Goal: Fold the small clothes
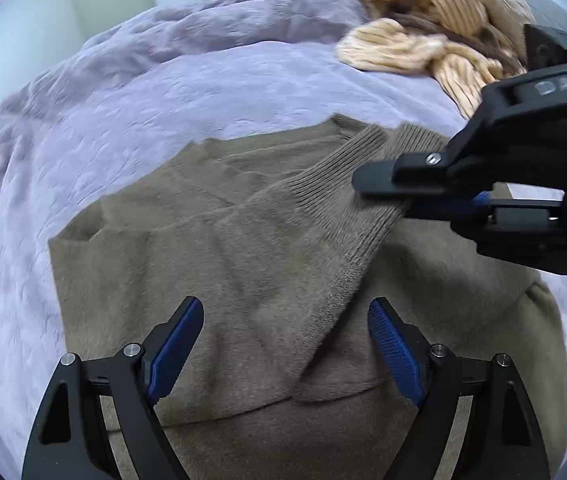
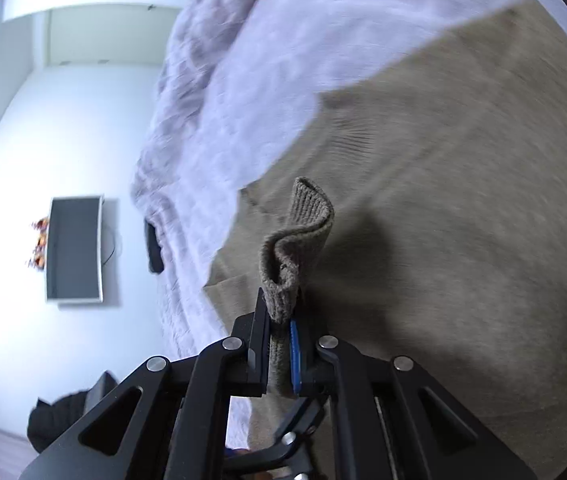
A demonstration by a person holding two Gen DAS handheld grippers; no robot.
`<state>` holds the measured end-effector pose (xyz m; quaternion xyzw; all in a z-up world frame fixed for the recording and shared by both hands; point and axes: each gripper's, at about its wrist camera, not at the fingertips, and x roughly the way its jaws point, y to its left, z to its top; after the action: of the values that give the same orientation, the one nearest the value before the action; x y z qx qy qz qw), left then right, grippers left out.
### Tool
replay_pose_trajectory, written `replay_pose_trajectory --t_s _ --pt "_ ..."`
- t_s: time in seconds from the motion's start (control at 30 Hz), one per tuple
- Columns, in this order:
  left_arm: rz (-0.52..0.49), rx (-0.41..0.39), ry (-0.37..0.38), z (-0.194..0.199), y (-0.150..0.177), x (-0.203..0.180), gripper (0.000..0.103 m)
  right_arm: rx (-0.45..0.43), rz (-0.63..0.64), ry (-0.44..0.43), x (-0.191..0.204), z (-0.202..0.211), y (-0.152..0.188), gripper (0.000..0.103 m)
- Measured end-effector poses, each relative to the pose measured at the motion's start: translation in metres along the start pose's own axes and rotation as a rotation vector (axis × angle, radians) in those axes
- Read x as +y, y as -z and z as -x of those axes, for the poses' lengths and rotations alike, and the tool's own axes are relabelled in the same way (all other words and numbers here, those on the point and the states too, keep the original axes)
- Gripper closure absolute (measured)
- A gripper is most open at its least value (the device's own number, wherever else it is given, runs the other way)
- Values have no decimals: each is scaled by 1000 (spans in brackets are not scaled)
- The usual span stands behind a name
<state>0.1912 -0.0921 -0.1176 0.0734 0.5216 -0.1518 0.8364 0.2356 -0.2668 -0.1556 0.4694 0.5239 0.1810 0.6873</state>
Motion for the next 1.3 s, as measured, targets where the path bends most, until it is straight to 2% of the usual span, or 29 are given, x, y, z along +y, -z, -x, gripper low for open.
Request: replay_pose_trajectory --t_s 0.13,0.23,0.4,0.5,0.57,0.6,0.63,0.67,0.7,0.73,0.8,0.9,1.07,1.2,1.27,1.3 --pt "53 -39 -26 17 6 30 17 57 101 -41 43 -21 3 94" --pt "109 -49 -36 32 18 60 17 118 185 -31 70 -50 15 94" --pt "200 -14 -65 45 50 107 17 247 319 80 92 -119 45 94" --pt "244 10 -79 50 66 125 17 332 378 192 92 -157 68 88" --pt "266 22 -85 52 72 135 17 353 407 226 95 -167 77 82" --pt "276 26 -86 54 75 140 17 355 416 229 97 -167 81 75" --pt "286 28 -86 56 77 143 17 359 422 222 100 -165 86 62" --pt "300 31 -81 58 79 148 17 361 427 214 102 -161 89 54" --pt "311 34 -74 58 78 151 17 359 436 208 105 -155 92 40" --pt "324 36 -67 59 77 154 17 355 444 208 107 -148 95 38" --pt "348 37 -47 61 75 160 17 346 463 220 110 -135 98 38" --pt "352 22 -17 63 61 158 17 282 439 246 101 -98 94 38" --pt "286 16 19 49 30 135 17 82 157 290 31 -5 62 38" --pt "308 70 -31 22 11 125 17 -44 -100 338 -37 55 42 42" --pt "342 101 -52 8 9 127 17 -79 -180 360 -61 72 37 43" --pt "353 119 -76 1 10 129 17 -87 -199 387 -69 77 35 48"
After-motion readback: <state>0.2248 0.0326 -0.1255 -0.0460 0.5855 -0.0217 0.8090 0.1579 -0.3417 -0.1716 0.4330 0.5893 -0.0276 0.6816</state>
